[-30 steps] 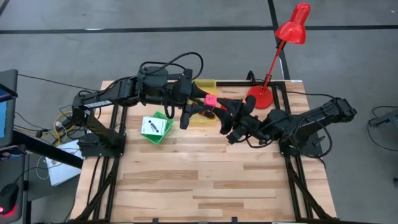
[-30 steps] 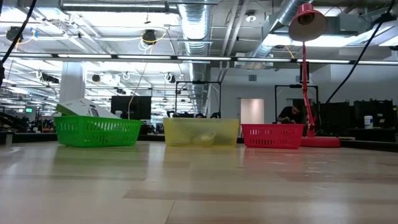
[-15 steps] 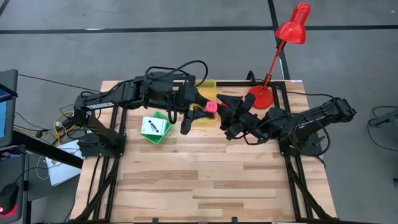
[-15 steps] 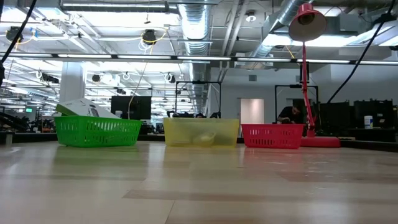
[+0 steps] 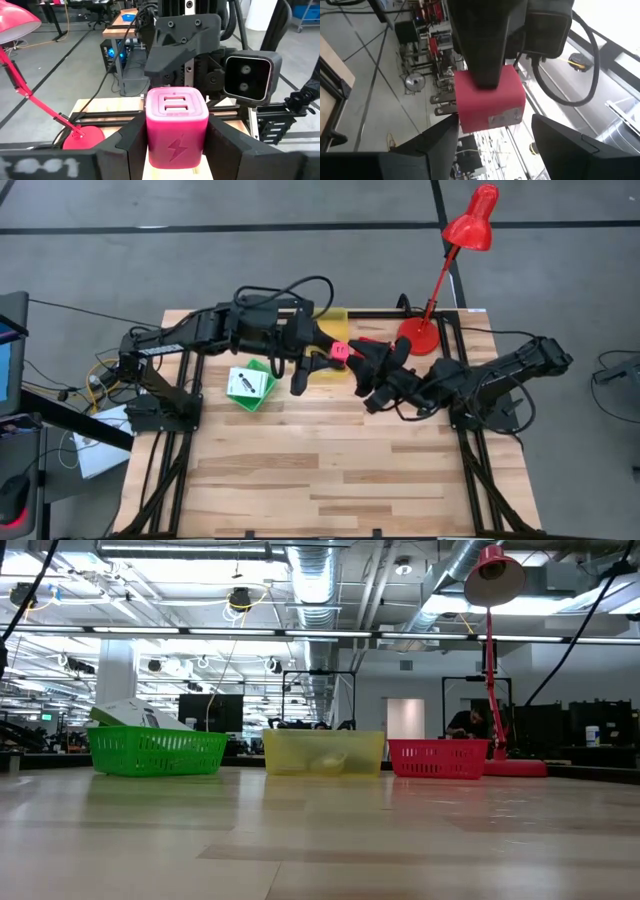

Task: Pick and place items into bin
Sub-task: Put the pink charger adapter into the red basket

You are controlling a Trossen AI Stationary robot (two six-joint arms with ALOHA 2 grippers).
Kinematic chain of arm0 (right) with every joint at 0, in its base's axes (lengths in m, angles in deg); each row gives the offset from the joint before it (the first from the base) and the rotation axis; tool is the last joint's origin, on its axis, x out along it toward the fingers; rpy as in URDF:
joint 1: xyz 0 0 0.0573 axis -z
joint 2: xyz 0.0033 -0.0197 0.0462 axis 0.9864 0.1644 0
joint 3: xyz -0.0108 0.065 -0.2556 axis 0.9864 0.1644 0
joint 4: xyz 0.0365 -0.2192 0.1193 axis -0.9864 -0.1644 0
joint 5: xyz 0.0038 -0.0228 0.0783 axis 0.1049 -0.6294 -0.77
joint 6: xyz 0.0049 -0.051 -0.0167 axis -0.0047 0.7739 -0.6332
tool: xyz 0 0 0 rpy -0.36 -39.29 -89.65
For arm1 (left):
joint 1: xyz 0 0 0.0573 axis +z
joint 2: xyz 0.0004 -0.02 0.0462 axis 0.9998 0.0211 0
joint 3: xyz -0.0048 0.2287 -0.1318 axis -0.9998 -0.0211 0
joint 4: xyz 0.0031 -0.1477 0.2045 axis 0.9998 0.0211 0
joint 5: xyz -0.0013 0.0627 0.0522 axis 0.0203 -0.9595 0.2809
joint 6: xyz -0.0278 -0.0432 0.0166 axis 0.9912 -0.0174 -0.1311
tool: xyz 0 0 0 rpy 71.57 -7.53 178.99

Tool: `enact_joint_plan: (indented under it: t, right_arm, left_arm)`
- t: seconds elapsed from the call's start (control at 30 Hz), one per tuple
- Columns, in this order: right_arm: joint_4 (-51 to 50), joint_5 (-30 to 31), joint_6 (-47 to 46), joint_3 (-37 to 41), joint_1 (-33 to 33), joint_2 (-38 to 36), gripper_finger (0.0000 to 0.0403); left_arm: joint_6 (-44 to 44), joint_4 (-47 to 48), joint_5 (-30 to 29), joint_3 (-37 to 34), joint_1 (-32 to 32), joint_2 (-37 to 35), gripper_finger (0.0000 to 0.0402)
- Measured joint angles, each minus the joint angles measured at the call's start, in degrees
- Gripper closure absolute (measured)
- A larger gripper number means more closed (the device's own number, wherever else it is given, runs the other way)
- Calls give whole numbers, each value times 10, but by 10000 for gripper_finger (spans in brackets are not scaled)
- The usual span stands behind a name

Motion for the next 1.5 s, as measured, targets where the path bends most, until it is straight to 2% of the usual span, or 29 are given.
enact_joint_plan:
  t: [0.67,1.1,1.5]
  right_arm:
    - [-6,-73,9,0,-17,0,159]
    - [-34,-75,8,0,15,0,159]
    - [-35,-76,12,1,15,0,159]
  left_arm:
    - [7,-1,-2,0,0,-2,255]
    - [10,4,-5,0,0,-2,255]
    - [11,10,-4,0,0,-2,255]
